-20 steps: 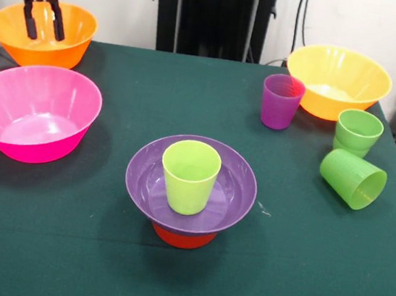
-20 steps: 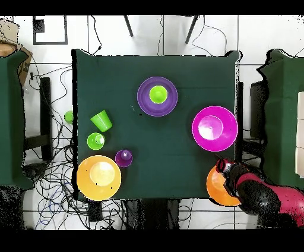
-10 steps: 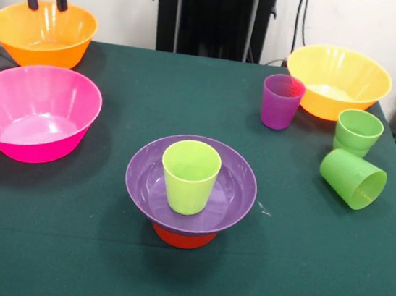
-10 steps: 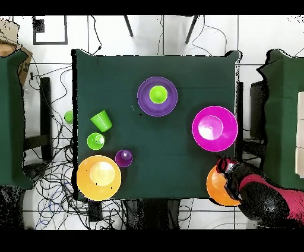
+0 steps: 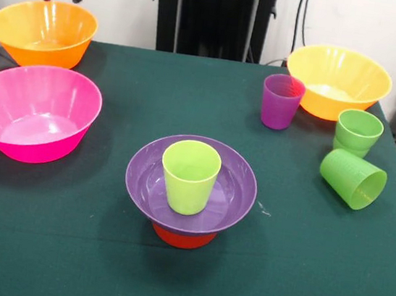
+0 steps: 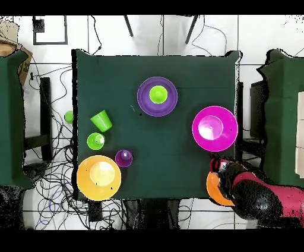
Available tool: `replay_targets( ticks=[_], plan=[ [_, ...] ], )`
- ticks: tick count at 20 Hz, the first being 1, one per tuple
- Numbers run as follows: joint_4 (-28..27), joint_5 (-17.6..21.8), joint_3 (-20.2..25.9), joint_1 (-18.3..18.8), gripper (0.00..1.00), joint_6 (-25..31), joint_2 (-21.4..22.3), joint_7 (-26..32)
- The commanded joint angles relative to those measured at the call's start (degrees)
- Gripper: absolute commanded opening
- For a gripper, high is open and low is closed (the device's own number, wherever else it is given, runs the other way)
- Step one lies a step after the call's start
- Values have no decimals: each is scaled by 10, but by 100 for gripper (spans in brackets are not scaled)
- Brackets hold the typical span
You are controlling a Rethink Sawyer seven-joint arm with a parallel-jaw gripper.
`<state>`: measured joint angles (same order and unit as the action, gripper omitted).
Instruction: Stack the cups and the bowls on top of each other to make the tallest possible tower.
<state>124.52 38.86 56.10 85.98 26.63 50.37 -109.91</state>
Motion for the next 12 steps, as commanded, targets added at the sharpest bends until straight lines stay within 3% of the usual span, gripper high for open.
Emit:
replay_targets(
  ticks=[1, 5, 8, 12],
  plan=[
    [-5, 78, -76, -71, 100, -28, -91, 0],
    [0, 97, -110, -94, 100, -67, -103, -35],
    [20, 91, -125, -114, 100, -87, -85, -59],
    [3, 90, -140, -126, 100, -95, -108, -46]
  ],
)
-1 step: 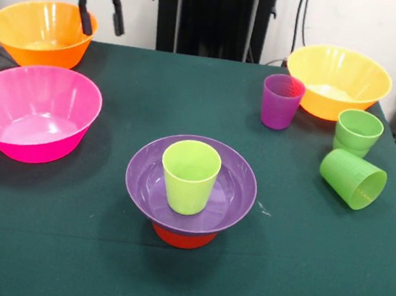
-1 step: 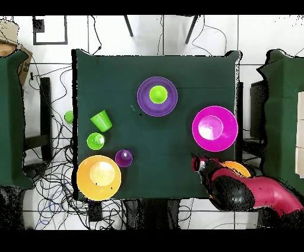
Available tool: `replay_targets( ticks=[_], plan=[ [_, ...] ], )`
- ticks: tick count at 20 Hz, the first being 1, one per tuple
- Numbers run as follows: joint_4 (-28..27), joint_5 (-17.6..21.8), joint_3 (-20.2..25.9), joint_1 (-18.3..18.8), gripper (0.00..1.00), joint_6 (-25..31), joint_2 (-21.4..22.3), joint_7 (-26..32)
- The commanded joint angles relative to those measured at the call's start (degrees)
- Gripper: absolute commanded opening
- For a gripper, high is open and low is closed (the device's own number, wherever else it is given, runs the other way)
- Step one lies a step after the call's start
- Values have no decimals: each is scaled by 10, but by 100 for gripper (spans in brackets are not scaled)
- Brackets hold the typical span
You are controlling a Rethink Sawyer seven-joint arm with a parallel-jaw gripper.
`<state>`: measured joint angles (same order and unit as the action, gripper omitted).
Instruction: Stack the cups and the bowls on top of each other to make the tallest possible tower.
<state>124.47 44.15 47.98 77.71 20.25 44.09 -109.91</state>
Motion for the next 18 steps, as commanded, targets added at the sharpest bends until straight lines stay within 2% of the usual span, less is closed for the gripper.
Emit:
replay_targets(
  ticks=[1, 4, 9, 16, 18],
  plan=[
    [-6, 37, -60, -41, 100, -29, -59, -33],
    [-27, 29, -48, -14, 100, -6, -89, 18],
    [-20, -2, -14, 25, 100, 38, -68, 58],
    [3, -5, -6, 37, 100, 38, -53, 51],
    [22, -24, 9, 47, 100, 47, -27, 51]
  ],
)
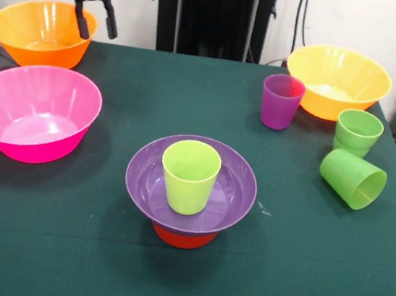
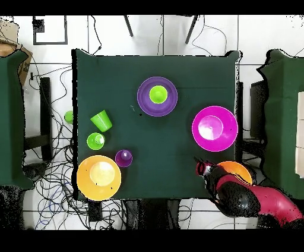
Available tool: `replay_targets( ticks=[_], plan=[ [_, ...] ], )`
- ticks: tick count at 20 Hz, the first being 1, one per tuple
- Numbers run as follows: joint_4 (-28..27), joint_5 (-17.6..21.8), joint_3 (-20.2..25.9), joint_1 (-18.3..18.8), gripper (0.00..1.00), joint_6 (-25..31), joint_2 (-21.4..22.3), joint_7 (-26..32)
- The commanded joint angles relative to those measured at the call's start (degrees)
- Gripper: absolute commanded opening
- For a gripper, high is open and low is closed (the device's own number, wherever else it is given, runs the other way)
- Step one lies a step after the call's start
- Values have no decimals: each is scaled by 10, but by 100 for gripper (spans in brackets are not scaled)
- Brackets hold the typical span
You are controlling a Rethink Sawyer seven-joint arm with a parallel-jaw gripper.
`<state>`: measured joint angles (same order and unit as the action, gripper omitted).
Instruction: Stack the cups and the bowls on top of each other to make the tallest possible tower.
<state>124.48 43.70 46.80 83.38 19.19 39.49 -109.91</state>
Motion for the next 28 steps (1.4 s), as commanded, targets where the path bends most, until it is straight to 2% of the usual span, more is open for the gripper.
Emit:
replay_targets(
  ticks=[1, 3, 5, 7, 13, 17, 24, 28],
  plan=[
    [33, -34, 32, -4, 100, 65, 37, 52],
    [57, -64, 55, 11, 100, 76, 76, 55],
    [64, -80, 67, 17, 100, 85, 91, 61],
    [51, -70, 56, 8, 100, 83, 74, 59],
    [10, -9, 0, -31, 100, 41, 7, 37],
    [-3, 21, -25, -45, 100, 17, -12, 24],
    [-39, 50, -47, -60, 100, -1, -58, 23],
    [-35, 53, -48, -58, 100, -5, -63, 21]
  ],
)
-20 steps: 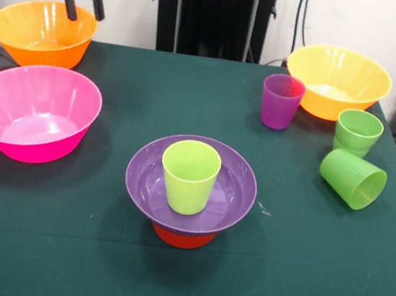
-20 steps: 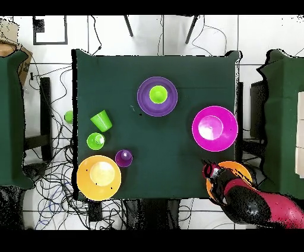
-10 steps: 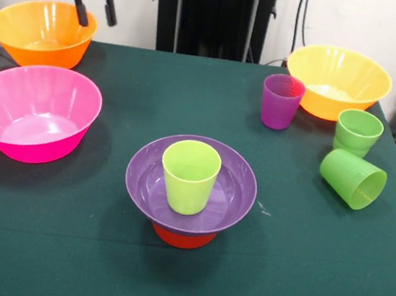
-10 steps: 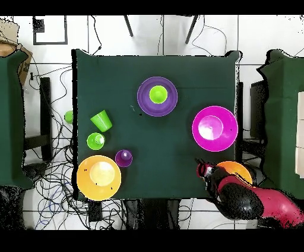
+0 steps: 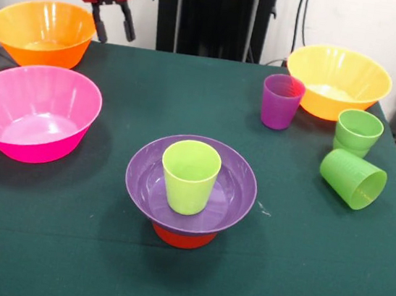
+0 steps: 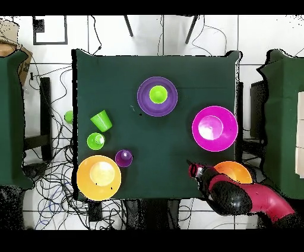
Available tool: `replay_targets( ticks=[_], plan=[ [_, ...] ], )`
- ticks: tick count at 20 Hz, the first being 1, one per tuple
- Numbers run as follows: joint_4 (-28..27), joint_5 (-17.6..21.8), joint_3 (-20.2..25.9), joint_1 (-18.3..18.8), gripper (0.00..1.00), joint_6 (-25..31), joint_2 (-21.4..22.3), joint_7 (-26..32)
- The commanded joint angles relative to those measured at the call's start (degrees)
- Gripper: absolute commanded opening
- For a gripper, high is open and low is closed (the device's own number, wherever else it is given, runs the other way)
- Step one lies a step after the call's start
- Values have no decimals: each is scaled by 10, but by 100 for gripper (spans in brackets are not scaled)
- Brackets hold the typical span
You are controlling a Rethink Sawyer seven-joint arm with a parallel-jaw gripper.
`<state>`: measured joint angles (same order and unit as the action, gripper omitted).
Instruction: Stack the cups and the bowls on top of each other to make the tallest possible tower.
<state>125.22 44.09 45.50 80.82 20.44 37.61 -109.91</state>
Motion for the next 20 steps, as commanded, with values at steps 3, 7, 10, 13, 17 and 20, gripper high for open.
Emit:
replay_targets(
  ticks=[3, 7, 10, 13, 17, 20],
  plan=[
    [-29, 31, -16, -16, 100, 3, -25, 31],
    [4, -16, 18, 2, 100, 36, 25, 37],
    [29, -46, 42, 18, 100, 51, 59, 42],
    [39, -52, 47, 24, 100, 49, 66, 43],
    [45, -58, 48, 21, 100, 42, 84, 36],
    [48, -44, 39, 13, 100, 21, 98, 24]
  ],
)
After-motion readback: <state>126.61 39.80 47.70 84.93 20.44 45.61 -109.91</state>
